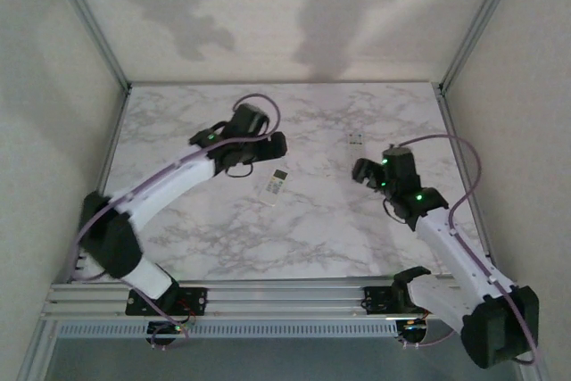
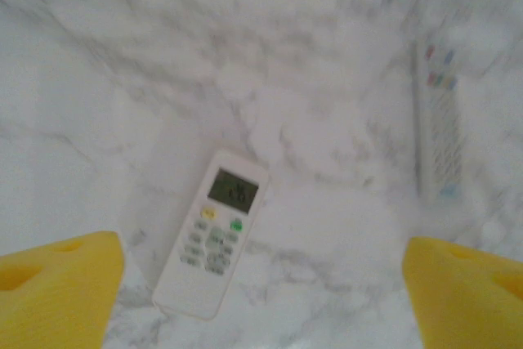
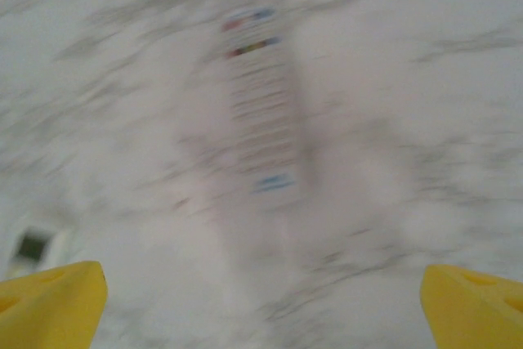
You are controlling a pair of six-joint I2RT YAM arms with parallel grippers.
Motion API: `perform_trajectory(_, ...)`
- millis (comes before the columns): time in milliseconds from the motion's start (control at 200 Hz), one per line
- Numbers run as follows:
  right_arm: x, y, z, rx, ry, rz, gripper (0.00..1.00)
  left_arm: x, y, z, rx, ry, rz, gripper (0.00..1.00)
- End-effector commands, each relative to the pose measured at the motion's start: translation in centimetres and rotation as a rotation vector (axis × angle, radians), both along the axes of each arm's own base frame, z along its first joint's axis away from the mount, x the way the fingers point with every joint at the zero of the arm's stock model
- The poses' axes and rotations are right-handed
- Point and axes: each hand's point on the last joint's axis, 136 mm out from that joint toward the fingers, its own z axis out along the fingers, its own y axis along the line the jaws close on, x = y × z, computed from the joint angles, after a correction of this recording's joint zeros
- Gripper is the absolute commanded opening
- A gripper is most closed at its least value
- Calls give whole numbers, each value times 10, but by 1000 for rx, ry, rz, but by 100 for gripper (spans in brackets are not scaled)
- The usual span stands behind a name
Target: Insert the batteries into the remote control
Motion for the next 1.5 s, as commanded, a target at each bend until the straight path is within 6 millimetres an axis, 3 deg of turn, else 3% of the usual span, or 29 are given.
perform_trajectory(0, 6, -51, -26, -96, 12, -150, 99, 13, 58, 18, 81, -232, 206, 93)
perform_trajectory(100, 14, -93, -41, -160, 9, -291, 99, -4, 114, 18, 183, -354, 361, 97)
perform_trajectory(245, 46, -116, -37, -275, -30, -310, 99, -38, 175, 15, 338, -539, 498, 99)
perform_trajectory(380, 77, -117, -50, -344, -86, -253, 99, -64, 220, -2, 356, -627, 609, 100)
perform_trajectory(486, 93, -105, -57, -327, -171, -190, 99, -78, 247, -22, 354, -657, 674, 100)
perform_trajectory(566, 98, -87, -53, -367, -275, -107, 99, -82, 255, -26, 343, -669, 676, 100)
perform_trajectory(666, 99, -46, -58, -365, -345, 105, 99, -86, 262, -20, 356, -743, 683, 100)
perform_trajectory(691, 92, -48, -72, -338, -337, 118, 99, -87, 264, -21, 362, -754, 684, 100)
perform_trajectory(906, 91, -51, -71, -317, -348, 111, 99, -83, 291, -44, 367, -699, 736, 99)
perform_trajectory(1177, 92, -49, -70, -356, -345, 104, 99, -67, 308, -50, 346, -693, 735, 99)
perform_trajectory(1497, 92, -49, -70, -356, -345, 104, 99, -34, 327, -67, 300, -641, 741, 99)
